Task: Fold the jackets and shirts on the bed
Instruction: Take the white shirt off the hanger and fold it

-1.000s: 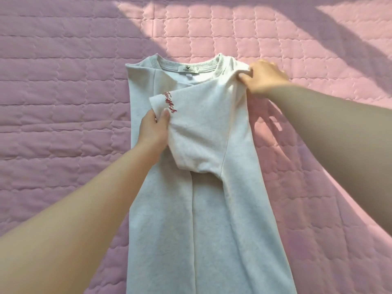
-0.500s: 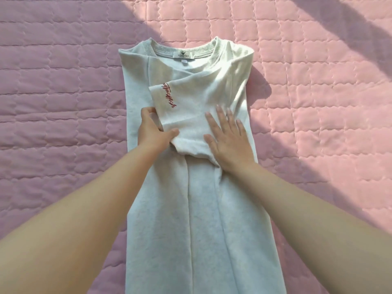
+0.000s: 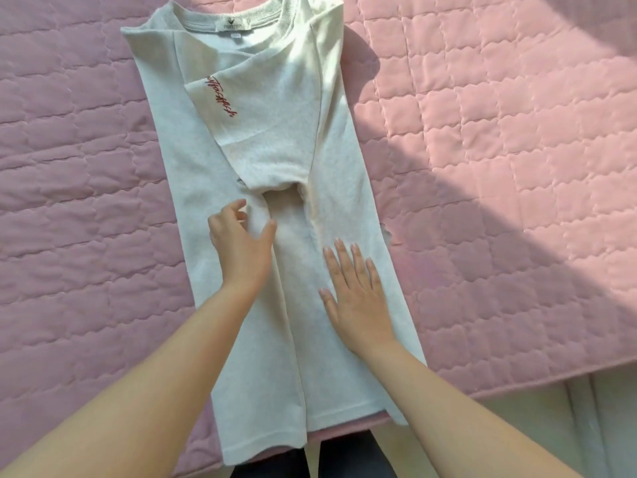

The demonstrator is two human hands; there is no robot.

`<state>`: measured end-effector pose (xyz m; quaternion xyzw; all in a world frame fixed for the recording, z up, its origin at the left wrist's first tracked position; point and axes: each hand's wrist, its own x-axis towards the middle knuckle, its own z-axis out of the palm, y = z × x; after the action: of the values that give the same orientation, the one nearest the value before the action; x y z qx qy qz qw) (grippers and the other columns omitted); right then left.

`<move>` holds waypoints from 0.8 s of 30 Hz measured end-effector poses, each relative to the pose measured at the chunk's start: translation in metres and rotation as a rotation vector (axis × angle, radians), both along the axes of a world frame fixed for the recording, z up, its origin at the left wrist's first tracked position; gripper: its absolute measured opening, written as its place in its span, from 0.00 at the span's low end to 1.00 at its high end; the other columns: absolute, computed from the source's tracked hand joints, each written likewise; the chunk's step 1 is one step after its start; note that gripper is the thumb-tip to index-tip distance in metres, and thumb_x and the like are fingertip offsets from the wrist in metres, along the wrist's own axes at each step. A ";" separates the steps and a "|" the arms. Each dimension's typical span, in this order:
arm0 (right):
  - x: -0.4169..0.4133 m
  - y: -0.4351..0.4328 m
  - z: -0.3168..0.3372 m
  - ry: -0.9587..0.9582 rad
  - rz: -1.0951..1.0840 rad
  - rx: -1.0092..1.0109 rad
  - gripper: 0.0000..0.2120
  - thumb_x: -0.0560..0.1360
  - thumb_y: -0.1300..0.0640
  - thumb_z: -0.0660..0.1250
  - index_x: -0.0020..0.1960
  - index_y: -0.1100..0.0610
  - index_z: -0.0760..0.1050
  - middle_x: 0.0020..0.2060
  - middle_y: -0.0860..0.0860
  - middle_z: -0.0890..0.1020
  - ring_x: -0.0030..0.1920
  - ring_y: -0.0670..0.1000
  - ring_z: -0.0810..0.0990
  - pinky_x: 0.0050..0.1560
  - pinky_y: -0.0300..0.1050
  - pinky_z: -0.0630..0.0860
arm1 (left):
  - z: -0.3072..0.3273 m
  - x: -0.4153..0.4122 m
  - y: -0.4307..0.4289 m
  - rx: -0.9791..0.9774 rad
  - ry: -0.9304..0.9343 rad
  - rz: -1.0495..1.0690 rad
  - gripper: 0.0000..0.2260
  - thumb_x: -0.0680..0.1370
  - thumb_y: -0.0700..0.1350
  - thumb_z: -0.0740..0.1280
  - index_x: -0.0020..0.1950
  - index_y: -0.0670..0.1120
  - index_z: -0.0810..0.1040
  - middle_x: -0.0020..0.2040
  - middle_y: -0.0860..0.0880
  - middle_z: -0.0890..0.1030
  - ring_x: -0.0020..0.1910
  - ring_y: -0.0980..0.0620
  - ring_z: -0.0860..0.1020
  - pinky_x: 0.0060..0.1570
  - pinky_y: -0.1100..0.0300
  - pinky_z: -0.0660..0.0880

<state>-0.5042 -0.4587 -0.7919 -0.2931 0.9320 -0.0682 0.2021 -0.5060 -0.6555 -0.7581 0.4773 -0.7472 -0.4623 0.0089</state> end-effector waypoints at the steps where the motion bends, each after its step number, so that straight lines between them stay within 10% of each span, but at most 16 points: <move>1: 0.009 0.005 0.003 0.008 -0.003 0.013 0.29 0.80 0.49 0.53 0.79 0.53 0.52 0.78 0.49 0.53 0.78 0.52 0.49 0.75 0.53 0.50 | 0.003 0.011 0.013 -0.032 0.005 -0.033 0.21 0.74 0.43 0.72 0.65 0.48 0.69 0.57 0.51 0.65 0.56 0.53 0.70 0.58 0.60 0.70; 6: 0.064 0.044 0.026 0.042 -0.157 0.027 0.34 0.67 0.62 0.66 0.73 0.54 0.65 0.62 0.52 0.73 0.58 0.55 0.75 0.54 0.50 0.75 | 0.006 0.072 0.071 0.182 -0.112 -0.355 0.06 0.74 0.41 0.70 0.49 0.48 0.76 0.42 0.51 0.77 0.36 0.58 0.74 0.40 0.65 0.72; 10: 0.093 0.070 0.036 0.031 -0.314 0.066 0.39 0.58 0.72 0.70 0.66 0.53 0.67 0.45 0.52 0.73 0.40 0.52 0.72 0.38 0.47 0.75 | 0.006 0.098 0.095 0.324 -0.217 -0.448 0.02 0.76 0.43 0.69 0.46 0.49 0.78 0.42 0.53 0.79 0.39 0.58 0.76 0.39 0.69 0.72; 19: 0.138 0.066 0.070 -0.238 -0.244 -0.264 0.19 0.61 0.73 0.59 0.44 0.53 0.69 0.40 0.43 0.70 0.42 0.47 0.67 0.39 0.36 0.64 | 0.020 0.181 0.104 -0.210 -0.245 -0.525 0.19 0.68 0.54 0.74 0.52 0.50 0.70 0.48 0.54 0.69 0.46 0.54 0.70 0.43 0.57 0.72; 24: 0.119 0.074 0.051 -0.719 -0.115 0.051 0.07 0.69 0.63 0.61 0.42 0.52 0.69 0.40 0.44 0.71 0.45 0.49 0.71 0.45 0.42 0.70 | 0.018 0.232 0.113 -0.122 -0.276 -0.783 0.15 0.70 0.53 0.71 0.52 0.51 0.71 0.48 0.56 0.71 0.47 0.53 0.72 0.45 0.57 0.73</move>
<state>-0.3852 -0.3844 -0.7406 -0.1926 0.8178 -0.1548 0.5198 -0.2737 -0.5428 -0.7405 0.2131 -0.8924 -0.3175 -0.2396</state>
